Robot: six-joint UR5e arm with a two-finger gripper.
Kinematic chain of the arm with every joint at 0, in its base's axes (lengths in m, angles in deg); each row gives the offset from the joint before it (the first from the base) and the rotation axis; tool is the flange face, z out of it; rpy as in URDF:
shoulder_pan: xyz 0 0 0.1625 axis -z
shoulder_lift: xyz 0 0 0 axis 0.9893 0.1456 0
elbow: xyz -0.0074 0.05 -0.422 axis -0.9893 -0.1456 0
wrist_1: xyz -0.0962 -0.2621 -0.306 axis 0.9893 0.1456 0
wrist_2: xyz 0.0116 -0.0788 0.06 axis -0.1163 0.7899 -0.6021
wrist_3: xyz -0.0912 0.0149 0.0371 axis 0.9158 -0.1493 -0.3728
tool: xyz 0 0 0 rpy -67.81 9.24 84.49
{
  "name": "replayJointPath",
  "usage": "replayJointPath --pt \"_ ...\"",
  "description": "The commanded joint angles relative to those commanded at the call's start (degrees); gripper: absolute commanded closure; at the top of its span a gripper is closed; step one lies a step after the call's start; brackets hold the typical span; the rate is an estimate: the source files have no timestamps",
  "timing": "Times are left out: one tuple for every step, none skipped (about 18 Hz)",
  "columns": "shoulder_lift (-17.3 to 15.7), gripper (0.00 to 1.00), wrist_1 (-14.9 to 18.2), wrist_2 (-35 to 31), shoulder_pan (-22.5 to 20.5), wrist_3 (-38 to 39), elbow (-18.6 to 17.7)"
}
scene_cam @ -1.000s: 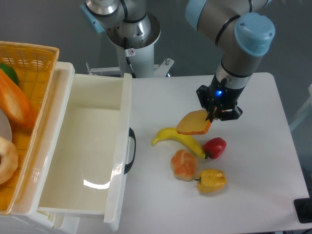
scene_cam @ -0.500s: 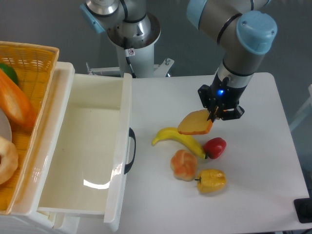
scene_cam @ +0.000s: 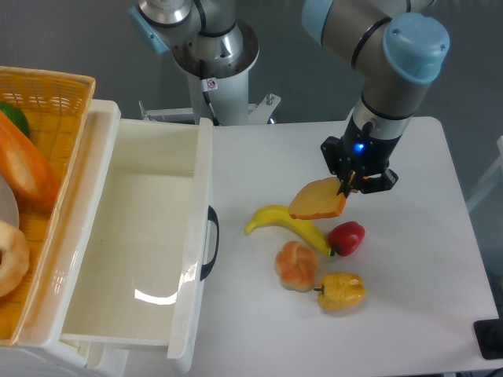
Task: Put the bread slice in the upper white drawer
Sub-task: 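Hold the orange bread slice in the gripper above the fruit, then lift the held bread slice up away from the table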
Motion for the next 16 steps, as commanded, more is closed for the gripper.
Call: replayJointPath --pt "0.0 1.0 -0.09 0.18 0.0 0.7 0.09" --pt "0.0 1.0 -0.09 0.35 0.0 1.5 0.18" --pt "-0.09 1.0 -0.09 0.44 0.0 2.37 0.44" --pt "-0.09 1.0 -0.09 0.53 -0.09 3.08 0.53" --pt "-0.17 1.0 -0.09 0.53 -0.17 3.87 0.53" --pt "-0.44 1.0 -0.09 0.53 -0.18 4.22 0.36" --pt "-0.61 1.0 -0.09 0.44 -0.18 4.49 0.62" --pt "-0.79 1.0 0.09 0.36 -0.09 4.49 0.71" --pt "-1.14 1.0 0.52 0.36 -0.17 4.67 0.71" --pt "-2.19 1.0 1.4 0.36 -0.26 5.19 0.45" --pt "-3.07 1.0 1.93 0.36 -0.35 5.89 0.44" --pt "-3.25 1.0 1.93 0.36 -0.44 6.77 0.53" --pt "-3.43 1.0 1.93 0.44 -0.44 7.82 0.7" --pt "-3.77 1.0 1.93 0.44 -0.53 8.79 0.79" --pt "-3.78 1.0 1.93 0.44 -0.53 9.49 0.79" --pt "-3.78 1.0 1.93 0.44 -0.53 9.76 0.79"
